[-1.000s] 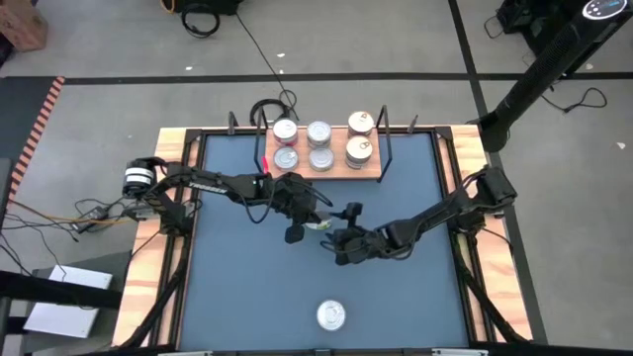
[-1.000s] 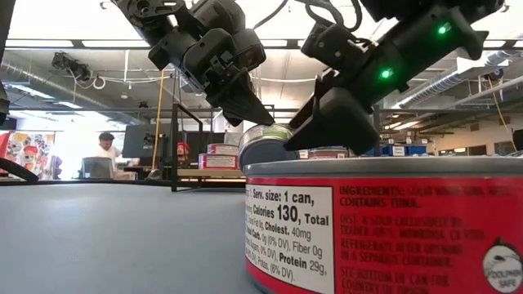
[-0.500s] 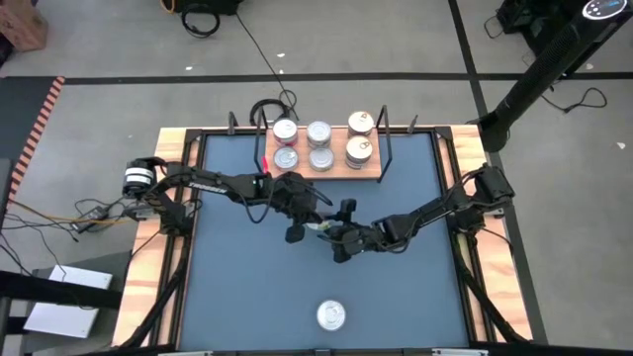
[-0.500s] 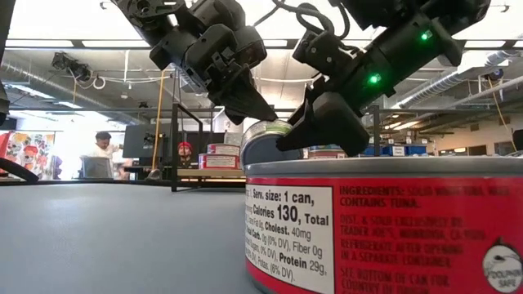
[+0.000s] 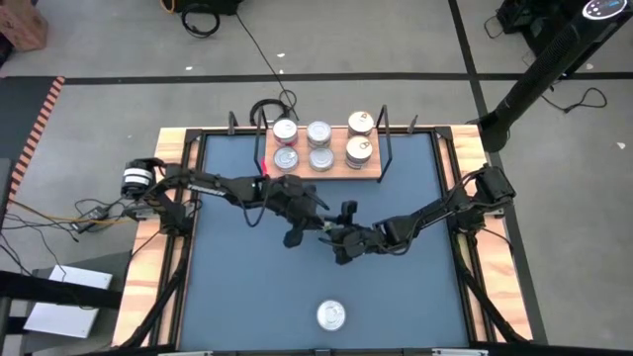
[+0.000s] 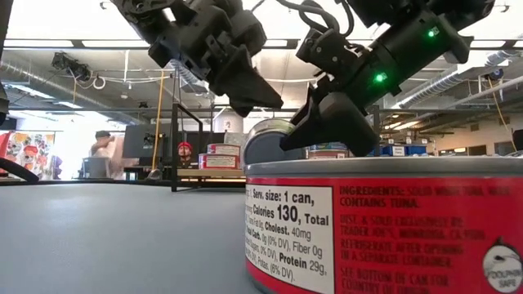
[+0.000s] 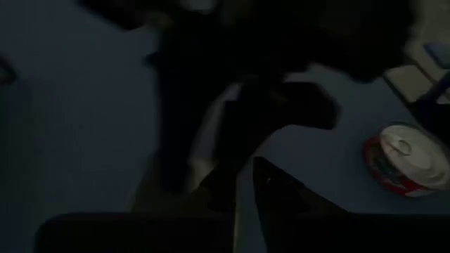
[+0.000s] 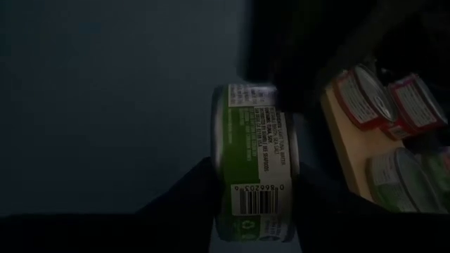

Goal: Stack canned seafood by type on shelf
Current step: Stack the green tuna can on top of the green tuna can on the shelf

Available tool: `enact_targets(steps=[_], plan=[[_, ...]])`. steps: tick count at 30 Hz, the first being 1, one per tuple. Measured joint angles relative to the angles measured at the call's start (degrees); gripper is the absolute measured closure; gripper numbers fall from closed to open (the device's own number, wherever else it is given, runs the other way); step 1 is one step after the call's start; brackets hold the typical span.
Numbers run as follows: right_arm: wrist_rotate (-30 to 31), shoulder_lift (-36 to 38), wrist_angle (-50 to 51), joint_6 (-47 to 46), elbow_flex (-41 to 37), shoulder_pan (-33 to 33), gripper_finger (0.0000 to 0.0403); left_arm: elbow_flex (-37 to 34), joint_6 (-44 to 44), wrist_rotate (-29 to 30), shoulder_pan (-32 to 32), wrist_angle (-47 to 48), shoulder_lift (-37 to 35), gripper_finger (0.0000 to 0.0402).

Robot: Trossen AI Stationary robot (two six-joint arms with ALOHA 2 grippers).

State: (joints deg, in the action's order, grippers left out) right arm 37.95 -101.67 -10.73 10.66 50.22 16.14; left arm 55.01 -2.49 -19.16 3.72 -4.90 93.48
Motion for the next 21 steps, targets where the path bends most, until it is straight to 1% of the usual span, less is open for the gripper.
enact_targets(steps=[4, 9, 15, 18, 21], plan=[[1.8, 0.0, 1.4, 0.0, 0.0, 0.0, 0.0254, -2.2, -1.6, -0.2, -1.5, -5.7, 0.0, 0.0321], [2.0, 0.0, 2.6, -0.3, 0.0, 0.0, 0.0254, -7.0, -0.8, -0.2, -3.1, -17.1, -0.9, 0.0297], [2.6, 0.0, 4.1, -0.3, 0.5, -0.2, 0.0254, -15.8, 3.4, 0.1, -3.8, -31.9, -5.2, 0.0291], [3.2, 0.0, 7.9, 0.0, 2.7, -0.6, 0.0254, -21.3, 5.8, 0.4, -3.8, -39.6, -7.8, 0.0291], [3.2, 0.1, 12.6, 1.4, 5.5, -1.4, 0.0254, -26.5, 6.1, 1.5, -3.8, -46.4, -10.2, 0.0291]])
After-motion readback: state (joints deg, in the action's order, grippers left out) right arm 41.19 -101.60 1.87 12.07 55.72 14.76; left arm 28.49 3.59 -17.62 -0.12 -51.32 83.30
